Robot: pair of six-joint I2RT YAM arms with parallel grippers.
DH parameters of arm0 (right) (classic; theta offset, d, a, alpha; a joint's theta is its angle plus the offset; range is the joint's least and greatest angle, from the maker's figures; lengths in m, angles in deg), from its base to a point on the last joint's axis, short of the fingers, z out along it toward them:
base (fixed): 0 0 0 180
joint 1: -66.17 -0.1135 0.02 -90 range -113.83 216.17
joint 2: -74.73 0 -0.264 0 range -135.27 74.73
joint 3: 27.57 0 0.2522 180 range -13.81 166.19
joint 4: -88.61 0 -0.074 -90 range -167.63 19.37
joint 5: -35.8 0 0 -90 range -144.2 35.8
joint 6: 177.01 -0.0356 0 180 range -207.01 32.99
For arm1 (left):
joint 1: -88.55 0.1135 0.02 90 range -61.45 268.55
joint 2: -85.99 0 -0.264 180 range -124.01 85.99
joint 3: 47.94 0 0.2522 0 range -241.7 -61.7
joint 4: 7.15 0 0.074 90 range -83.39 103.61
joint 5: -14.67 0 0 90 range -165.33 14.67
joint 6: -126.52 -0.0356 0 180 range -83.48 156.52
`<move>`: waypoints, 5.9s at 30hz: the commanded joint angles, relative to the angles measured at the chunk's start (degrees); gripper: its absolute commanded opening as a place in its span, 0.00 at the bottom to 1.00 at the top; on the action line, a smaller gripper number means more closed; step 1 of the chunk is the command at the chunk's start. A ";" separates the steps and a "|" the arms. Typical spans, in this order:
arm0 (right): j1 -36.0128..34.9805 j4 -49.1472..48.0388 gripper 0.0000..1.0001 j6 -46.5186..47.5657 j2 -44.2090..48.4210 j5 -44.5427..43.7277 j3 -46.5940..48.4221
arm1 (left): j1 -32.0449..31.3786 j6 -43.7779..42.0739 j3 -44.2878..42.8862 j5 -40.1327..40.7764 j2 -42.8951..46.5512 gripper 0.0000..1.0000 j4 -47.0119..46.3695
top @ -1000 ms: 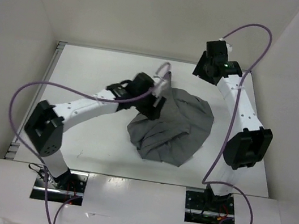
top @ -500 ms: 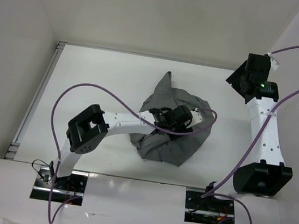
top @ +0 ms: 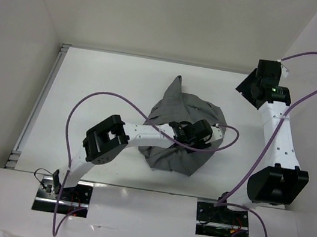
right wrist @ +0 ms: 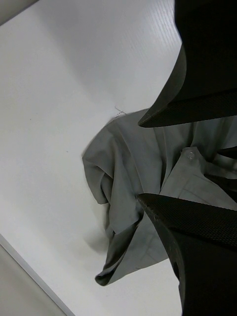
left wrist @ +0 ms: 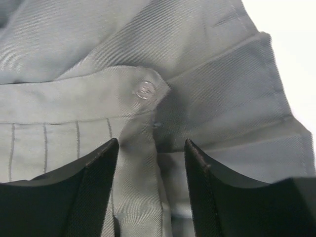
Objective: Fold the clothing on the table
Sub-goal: Flatten the skirt out
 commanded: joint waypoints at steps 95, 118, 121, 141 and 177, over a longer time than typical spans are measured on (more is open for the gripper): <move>-17.99 -5.05 0.47 4.44 -7.24 15.77 -4.83 | 49.48 34.49 6.88 -7.51 7.79 0.00 -2.54; -12.27 -12.64 0.39 10.43 -49.78 39.82 22.33 | 53.16 32.90 8.64 -12.70 8.84 0.00 -3.68; -12.27 -12.64 0.37 9.80 -50.84 41.41 21.11 | 53.17 32.90 8.64 -12.70 8.84 0.00 -3.68; -6.21 -9.65 0.00 0.23 -22.38 28.50 -6.57 | 56.16 35.80 8.29 -24.03 10.35 0.00 -6.06; -6.38 -17.83 0.40 4.27 -29.66 26.39 1.85 | 52.92 20.60 5.92 -41.80 -2.14 0.70 -13.17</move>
